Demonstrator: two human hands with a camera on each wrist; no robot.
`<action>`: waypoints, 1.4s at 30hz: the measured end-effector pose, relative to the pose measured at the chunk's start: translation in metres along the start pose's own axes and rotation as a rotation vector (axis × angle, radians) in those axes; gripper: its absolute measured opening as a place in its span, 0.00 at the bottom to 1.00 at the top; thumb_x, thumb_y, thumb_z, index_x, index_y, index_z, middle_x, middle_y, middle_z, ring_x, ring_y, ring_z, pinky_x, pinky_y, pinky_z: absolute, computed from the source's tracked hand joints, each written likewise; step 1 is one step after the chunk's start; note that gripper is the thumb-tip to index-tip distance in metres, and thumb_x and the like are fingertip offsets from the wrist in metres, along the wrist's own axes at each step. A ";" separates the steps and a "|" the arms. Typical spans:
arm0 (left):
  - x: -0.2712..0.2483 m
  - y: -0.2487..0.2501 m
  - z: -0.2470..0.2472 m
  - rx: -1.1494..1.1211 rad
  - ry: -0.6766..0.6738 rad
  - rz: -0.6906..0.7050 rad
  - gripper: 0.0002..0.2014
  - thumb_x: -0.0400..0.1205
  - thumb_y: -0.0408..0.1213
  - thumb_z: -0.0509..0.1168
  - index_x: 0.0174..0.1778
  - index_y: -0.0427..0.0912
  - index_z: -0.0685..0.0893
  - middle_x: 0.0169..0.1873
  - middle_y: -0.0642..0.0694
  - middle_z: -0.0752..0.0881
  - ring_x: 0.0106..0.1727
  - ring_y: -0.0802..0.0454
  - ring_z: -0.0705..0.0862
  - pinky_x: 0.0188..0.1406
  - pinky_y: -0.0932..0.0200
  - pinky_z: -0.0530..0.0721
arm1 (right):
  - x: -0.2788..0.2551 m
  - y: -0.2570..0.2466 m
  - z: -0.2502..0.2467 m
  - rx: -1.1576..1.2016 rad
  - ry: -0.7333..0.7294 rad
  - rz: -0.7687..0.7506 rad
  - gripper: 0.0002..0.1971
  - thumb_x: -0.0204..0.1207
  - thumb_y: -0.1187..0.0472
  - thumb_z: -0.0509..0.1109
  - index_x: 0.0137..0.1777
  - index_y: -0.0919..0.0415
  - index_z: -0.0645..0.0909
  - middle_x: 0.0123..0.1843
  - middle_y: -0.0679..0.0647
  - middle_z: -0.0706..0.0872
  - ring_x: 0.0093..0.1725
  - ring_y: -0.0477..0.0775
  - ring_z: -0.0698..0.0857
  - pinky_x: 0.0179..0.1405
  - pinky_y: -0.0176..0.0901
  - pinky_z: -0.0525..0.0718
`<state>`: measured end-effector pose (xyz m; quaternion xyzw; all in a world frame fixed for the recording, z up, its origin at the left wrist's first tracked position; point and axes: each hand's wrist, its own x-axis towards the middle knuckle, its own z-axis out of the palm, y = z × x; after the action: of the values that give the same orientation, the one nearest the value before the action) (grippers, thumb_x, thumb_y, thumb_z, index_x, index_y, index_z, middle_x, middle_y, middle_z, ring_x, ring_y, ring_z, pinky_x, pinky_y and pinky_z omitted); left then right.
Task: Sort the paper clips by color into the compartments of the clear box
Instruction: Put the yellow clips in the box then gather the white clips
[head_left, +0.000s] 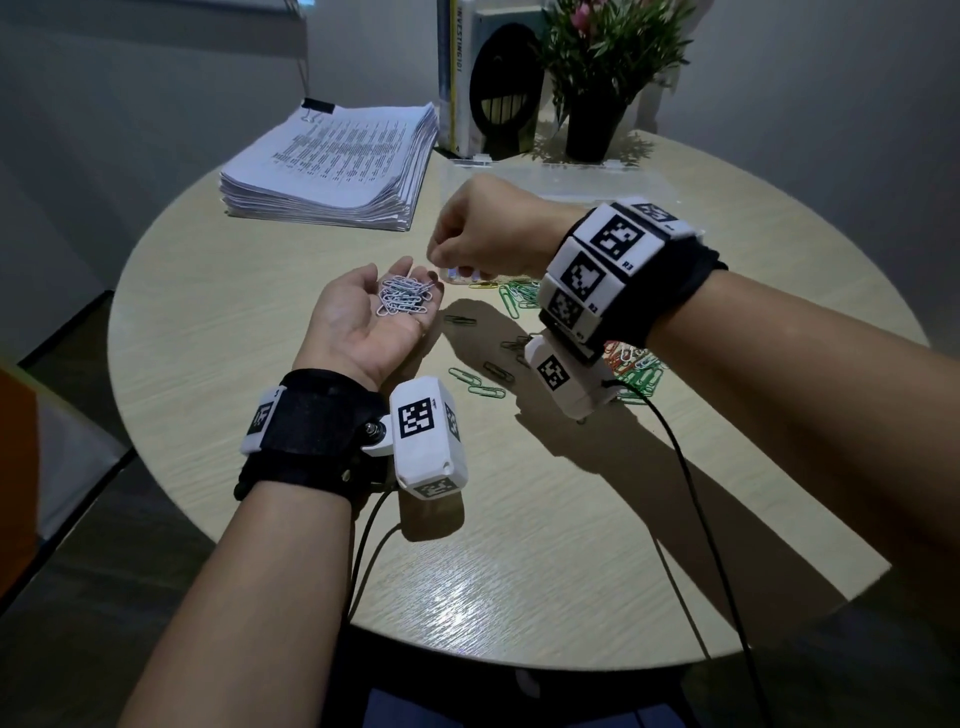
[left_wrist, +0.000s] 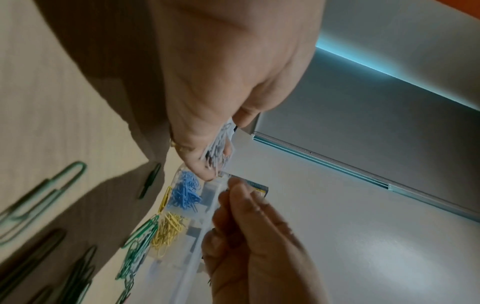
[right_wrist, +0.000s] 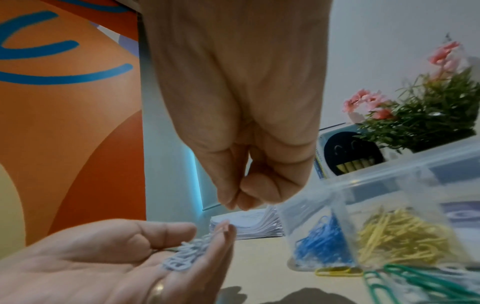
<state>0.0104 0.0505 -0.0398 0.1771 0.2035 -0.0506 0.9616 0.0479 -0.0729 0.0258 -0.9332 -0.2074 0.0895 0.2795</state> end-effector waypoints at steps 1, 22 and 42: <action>0.000 0.000 0.000 0.014 0.004 0.003 0.18 0.88 0.37 0.50 0.48 0.26 0.79 0.44 0.33 0.80 0.47 0.43 0.80 0.54 0.48 0.80 | -0.002 0.006 -0.004 -0.031 -0.003 0.014 0.07 0.77 0.66 0.70 0.49 0.67 0.88 0.32 0.57 0.84 0.28 0.50 0.79 0.27 0.36 0.81; 0.009 -0.059 0.036 0.106 -0.021 -0.105 0.14 0.87 0.35 0.52 0.39 0.33 0.76 0.40 0.34 0.78 0.41 0.44 0.78 0.50 0.49 0.81 | -0.061 0.088 -0.030 -0.407 -0.394 0.069 0.08 0.70 0.64 0.78 0.40 0.49 0.84 0.37 0.43 0.85 0.36 0.43 0.80 0.34 0.31 0.76; 0.014 -0.061 0.024 0.146 -0.046 -0.097 0.14 0.88 0.38 0.52 0.44 0.33 0.77 0.47 0.33 0.79 0.48 0.43 0.80 0.49 0.48 0.82 | -0.060 0.088 -0.037 -0.493 -0.246 0.055 0.05 0.73 0.60 0.75 0.47 0.57 0.86 0.41 0.49 0.85 0.42 0.50 0.82 0.39 0.40 0.80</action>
<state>0.0213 -0.0152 -0.0445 0.2357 0.1855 -0.1158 0.9469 0.0345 -0.1842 0.0104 -0.9604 -0.2300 0.1567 0.0143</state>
